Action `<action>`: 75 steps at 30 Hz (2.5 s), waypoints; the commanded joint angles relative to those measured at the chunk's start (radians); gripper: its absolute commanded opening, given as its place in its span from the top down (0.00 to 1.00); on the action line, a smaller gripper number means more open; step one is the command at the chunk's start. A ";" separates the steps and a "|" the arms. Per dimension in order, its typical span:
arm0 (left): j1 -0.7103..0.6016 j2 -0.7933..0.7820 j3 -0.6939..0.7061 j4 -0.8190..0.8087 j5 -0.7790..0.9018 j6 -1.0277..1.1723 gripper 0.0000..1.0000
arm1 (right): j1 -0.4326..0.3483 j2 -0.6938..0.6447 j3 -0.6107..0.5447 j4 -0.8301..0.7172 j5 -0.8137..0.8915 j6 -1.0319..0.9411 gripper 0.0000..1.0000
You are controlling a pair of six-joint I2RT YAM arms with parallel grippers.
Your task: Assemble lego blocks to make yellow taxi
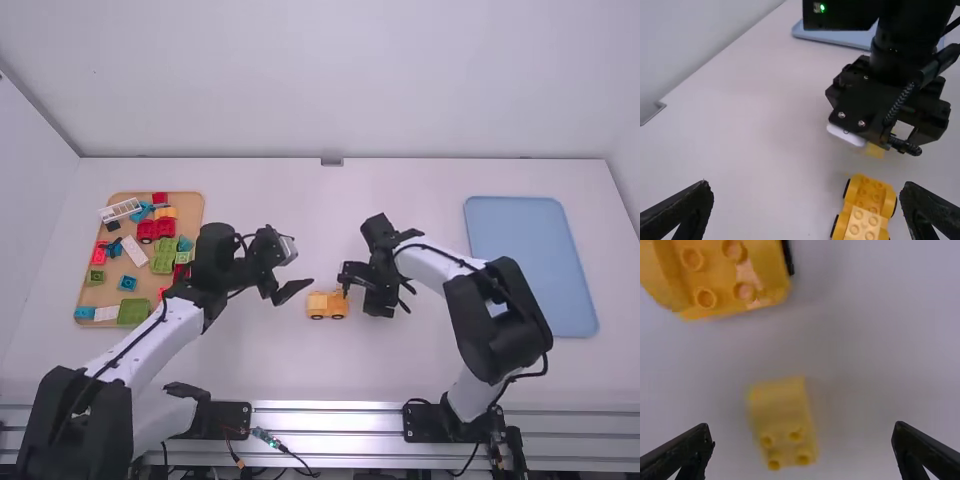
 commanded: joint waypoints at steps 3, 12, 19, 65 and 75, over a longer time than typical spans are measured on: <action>0.000 -0.014 -0.005 -0.003 0.009 -0.006 0.01 | 0.005 0.014 -0.031 0.021 -0.022 -0.016 0.06; 0.000 -0.014 -0.005 -0.014 0.009 -0.006 0.01 | 0.002 0.014 -0.047 0.066 -0.027 -0.016 0.07; 0.000 -0.014 -0.005 -0.014 0.009 -0.006 0.01 | -0.009 0.014 -0.087 0.103 -0.023 -0.016 0.08; 0.004 -0.014 -0.005 0.015 0.009 -0.049 0.01 | -0.034 0.014 -0.085 0.285 -0.048 0.575 1.00; 0.004 -0.014 -0.005 0.049 0.008 -0.073 0.01 | -0.034 0.014 -0.023 0.144 -0.042 1.147 1.00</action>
